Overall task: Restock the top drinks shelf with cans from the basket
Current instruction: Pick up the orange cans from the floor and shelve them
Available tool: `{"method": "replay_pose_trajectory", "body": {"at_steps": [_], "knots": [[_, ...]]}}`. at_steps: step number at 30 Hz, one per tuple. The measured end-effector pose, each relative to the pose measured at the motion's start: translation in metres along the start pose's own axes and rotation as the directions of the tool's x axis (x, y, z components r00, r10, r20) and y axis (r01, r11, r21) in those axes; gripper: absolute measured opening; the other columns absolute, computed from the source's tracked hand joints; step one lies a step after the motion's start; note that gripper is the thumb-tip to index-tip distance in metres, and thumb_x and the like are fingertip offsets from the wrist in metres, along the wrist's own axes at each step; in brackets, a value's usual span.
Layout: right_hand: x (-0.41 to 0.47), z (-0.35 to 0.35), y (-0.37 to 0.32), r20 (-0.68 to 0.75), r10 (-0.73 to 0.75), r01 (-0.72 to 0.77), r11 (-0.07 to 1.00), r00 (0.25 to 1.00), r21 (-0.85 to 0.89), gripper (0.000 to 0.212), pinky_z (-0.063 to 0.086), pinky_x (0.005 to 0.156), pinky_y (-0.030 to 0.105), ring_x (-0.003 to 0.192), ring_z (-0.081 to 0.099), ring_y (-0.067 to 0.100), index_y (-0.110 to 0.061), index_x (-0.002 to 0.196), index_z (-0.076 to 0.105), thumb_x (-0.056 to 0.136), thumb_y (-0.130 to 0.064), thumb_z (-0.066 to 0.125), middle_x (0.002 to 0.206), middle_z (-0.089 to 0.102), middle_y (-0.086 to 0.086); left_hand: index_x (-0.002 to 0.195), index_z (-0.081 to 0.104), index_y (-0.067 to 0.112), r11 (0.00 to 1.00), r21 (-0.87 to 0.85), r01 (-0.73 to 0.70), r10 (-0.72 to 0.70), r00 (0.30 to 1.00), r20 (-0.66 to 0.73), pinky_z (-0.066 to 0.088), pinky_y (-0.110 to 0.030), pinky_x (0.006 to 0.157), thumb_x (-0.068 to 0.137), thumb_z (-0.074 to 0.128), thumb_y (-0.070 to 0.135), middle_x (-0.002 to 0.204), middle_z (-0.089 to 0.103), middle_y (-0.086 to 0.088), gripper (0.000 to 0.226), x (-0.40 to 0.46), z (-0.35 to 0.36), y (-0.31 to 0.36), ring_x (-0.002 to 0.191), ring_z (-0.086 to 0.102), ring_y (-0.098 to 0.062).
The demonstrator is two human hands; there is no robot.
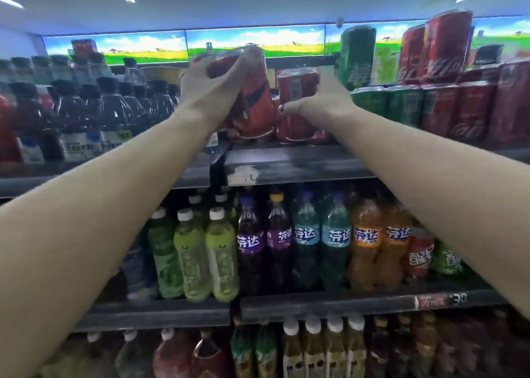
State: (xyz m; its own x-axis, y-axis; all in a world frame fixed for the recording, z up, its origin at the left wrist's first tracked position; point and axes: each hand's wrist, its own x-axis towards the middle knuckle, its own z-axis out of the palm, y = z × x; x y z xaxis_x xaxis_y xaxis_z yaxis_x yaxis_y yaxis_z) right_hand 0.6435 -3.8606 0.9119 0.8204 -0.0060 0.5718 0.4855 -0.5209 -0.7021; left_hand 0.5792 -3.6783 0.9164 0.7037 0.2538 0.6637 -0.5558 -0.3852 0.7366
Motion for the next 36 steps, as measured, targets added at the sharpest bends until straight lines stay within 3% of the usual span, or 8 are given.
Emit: {"method": "replay_pose_trajectory", "body": {"at_steps": [6,13,17,21,26,30,33,36], "knots": [[0.018,0.035,0.013,-0.053,0.106,-0.116,0.962,0.993,-0.247,0.071,0.058,0.082,0.036,0.093,0.070,0.023,-0.014,0.105,0.070,0.055,-0.061,0.090,0.098,0.073,0.004,0.093,0.073,0.030,0.999,0.044,-0.032,0.028,0.995,0.092,0.063,-0.033,0.080,0.073,0.075,0.078,0.108,0.073,0.002,0.052,0.032,0.002,-0.024,0.094,0.073,-0.014],[0.012,0.039,0.014,-0.197,0.046,-0.123,0.910,0.979,-0.397,0.097,0.047,0.098,0.043,0.124,0.055,0.038,-0.004,0.145,0.036,0.074,-0.043,0.089,0.141,0.046,0.019,0.098,0.072,0.018,0.998,0.060,-0.024,0.016,0.991,0.130,0.060,-0.042,0.089,0.063,0.069,0.090,0.105,0.074,-0.004,0.080,0.042,0.015,-0.053,0.100,0.073,-0.025],[0.009,0.036,0.022,-0.171,-0.074,-0.003,0.911,0.982,-0.412,0.029,0.040,0.071,0.034,0.097,0.062,0.031,-0.012,0.102,0.055,0.083,-0.014,0.077,0.089,0.060,0.004,0.123,0.069,0.008,0.999,0.044,-0.007,0.001,0.991,0.130,0.055,-0.055,0.104,0.054,0.067,0.098,0.127,0.071,-0.015,0.113,0.040,0.022,-0.066,0.119,0.068,-0.034],[0.013,0.033,0.030,-0.043,-0.055,0.032,0.906,0.998,-0.422,0.018,0.044,0.075,0.027,0.097,0.064,0.024,-0.019,0.096,0.068,0.085,-0.005,0.067,0.097,0.066,0.002,0.133,0.063,0.005,0.998,0.064,0.004,-0.013,0.989,0.149,0.051,-0.060,0.106,0.048,0.063,0.103,0.137,0.064,-0.022,0.130,0.037,0.028,-0.076,0.126,0.063,-0.040],[0.005,0.033,0.029,0.186,-0.098,0.162,0.917,0.978,-0.365,0.037,0.051,0.086,0.027,0.097,0.064,0.018,-0.017,0.117,0.074,0.090,0.000,0.054,0.104,0.071,0.002,0.112,0.072,0.010,0.997,0.079,-0.001,-0.012,0.986,0.164,0.058,-0.044,0.086,0.063,0.067,0.092,0.100,0.074,-0.007,0.096,0.035,0.032,-0.075,0.091,0.072,-0.025],[0.008,0.034,0.025,0.333,0.016,0.120,0.916,0.943,-0.384,0.048,0.044,0.065,0.020,0.089,0.061,0.015,-0.022,0.125,0.070,0.093,-0.002,0.041,0.117,0.069,0.006,0.127,0.066,0.005,0.995,0.096,0.014,-0.029,0.988,0.153,0.055,-0.051,0.101,0.055,0.063,0.099,0.125,0.071,-0.016,0.118,0.036,0.035,-0.076,0.114,0.068,-0.035],[0.009,0.034,0.022,0.357,0.027,0.113,0.924,0.934,-0.366,0.043,0.041,0.061,0.020,0.086,0.058,0.019,-0.029,0.103,0.068,0.093,0.000,0.039,0.099,0.065,0.000,0.093,0.070,0.017,0.996,0.089,-0.004,-0.013,0.981,0.194,0.053,-0.033,0.077,0.070,0.068,0.086,0.086,0.069,0.001,0.073,0.037,0.035,-0.074,0.081,0.067,-0.018],[0.007,0.028,0.022,0.370,0.025,0.105,0.939,0.929,-0.327,0.041,0.046,0.076,0.027,0.099,0.059,0.021,-0.022,0.116,0.067,0.091,0.000,0.041,0.109,0.065,0.002,0.078,0.064,0.025,0.994,0.109,-0.019,-0.004,0.978,0.207,0.045,-0.027,0.068,0.078,0.070,0.077,0.077,0.064,0.007,0.052,0.037,0.036,-0.073,0.072,0.062,-0.013]]}}
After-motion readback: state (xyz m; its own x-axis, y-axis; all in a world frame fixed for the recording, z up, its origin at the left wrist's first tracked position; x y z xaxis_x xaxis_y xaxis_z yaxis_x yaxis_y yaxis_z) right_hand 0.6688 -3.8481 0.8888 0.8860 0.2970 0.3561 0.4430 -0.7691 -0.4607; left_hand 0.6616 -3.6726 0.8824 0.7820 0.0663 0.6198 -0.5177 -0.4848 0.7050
